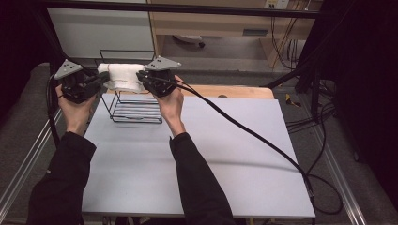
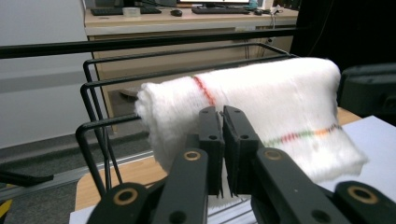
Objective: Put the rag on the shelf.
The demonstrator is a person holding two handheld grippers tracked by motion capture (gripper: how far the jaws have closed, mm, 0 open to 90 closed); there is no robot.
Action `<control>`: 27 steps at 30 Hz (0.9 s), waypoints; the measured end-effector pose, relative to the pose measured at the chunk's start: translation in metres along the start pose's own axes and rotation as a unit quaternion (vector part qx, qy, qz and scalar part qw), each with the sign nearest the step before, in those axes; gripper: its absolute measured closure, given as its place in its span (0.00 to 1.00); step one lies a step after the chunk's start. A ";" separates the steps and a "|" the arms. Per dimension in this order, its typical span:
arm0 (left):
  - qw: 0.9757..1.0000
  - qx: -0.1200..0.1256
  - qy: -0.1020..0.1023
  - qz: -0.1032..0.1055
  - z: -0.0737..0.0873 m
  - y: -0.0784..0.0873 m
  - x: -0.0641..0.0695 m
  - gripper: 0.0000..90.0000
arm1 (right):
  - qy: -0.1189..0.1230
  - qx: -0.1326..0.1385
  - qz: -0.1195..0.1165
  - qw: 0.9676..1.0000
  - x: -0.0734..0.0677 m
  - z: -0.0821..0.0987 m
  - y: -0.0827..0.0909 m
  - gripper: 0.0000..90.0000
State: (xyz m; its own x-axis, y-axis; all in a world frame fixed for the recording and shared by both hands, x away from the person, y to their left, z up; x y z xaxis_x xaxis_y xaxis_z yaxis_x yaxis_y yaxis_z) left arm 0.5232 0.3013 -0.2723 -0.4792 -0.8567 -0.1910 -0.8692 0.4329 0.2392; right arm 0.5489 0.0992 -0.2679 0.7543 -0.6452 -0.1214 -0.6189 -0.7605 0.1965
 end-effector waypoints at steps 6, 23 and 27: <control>1.000 -0.002 -0.018 0.005 0.005 0.020 0.007 0.85 | -0.016 0.005 -0.010 1.000 -0.001 -0.003 0.023 0.70; 0.998 -0.044 -0.029 0.038 0.062 0.030 0.044 0.39 | -0.050 -0.081 -0.024 0.995 0.029 0.053 0.069 0.16; 0.997 -0.050 -0.036 0.049 0.076 0.030 0.052 0.28 | -0.041 -0.094 -0.020 0.994 0.037 0.067 0.085 0.07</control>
State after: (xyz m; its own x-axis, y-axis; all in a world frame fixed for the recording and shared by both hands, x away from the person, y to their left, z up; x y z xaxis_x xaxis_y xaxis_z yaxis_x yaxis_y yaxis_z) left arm 0.4630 0.2915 -0.3476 -0.5725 -0.7873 -0.2289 -0.8025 0.4808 0.3534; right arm 0.5094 0.0055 -0.3208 0.7522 -0.6247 -0.2098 -0.5310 -0.7631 0.3683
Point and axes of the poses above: each handheld gripper's, and its own axes: y roughly backward along the jaws, z roughly out of its underside, x roughly to its right, the point moved 5 cm from there along -y, roughly forward along the jaws, and after that the axes turned 12 degrees about -y, right-handed, at the moved point
